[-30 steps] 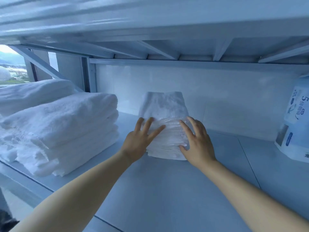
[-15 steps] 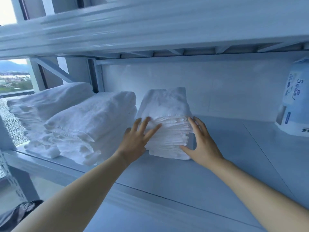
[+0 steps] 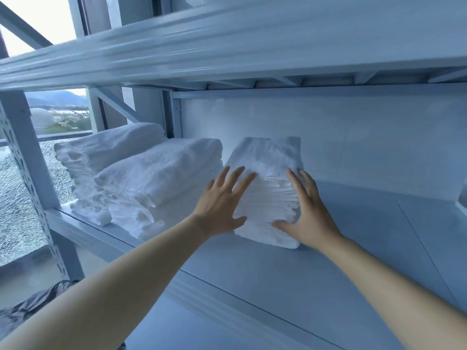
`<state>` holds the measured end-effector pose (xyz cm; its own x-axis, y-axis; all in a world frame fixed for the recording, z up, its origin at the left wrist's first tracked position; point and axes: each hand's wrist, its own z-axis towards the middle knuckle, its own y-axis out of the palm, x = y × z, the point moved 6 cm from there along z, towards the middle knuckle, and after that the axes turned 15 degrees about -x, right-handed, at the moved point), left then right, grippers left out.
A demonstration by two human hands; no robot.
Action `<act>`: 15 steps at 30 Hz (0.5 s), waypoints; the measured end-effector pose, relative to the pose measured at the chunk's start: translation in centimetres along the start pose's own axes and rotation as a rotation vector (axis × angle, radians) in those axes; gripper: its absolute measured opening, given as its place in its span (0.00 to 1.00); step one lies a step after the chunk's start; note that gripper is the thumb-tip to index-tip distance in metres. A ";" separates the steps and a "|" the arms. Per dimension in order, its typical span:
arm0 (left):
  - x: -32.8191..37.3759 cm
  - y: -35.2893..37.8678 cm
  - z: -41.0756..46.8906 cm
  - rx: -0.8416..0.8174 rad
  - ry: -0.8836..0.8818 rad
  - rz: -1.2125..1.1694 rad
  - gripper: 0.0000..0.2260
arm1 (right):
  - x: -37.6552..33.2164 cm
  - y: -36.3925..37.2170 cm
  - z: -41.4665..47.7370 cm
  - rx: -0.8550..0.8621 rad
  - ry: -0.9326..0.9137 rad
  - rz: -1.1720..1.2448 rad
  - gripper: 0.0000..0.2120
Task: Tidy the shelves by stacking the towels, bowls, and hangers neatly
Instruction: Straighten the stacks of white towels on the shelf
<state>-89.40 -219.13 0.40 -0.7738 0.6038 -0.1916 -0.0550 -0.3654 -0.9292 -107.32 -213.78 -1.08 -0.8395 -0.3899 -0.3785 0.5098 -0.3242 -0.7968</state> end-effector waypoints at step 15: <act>1.5 1.5 3.0 -0.151 -0.080 0.293 0.63 | 2.4 1.9 1.3 -0.108 -0.097 0.153 0.53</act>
<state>-92.54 -220.86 -0.36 -0.7904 0.4288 -0.4376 0.2667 -0.4022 -0.8758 -108.16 -216.49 -2.86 -0.7293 -0.5103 -0.4557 0.6022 -0.1626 -0.7816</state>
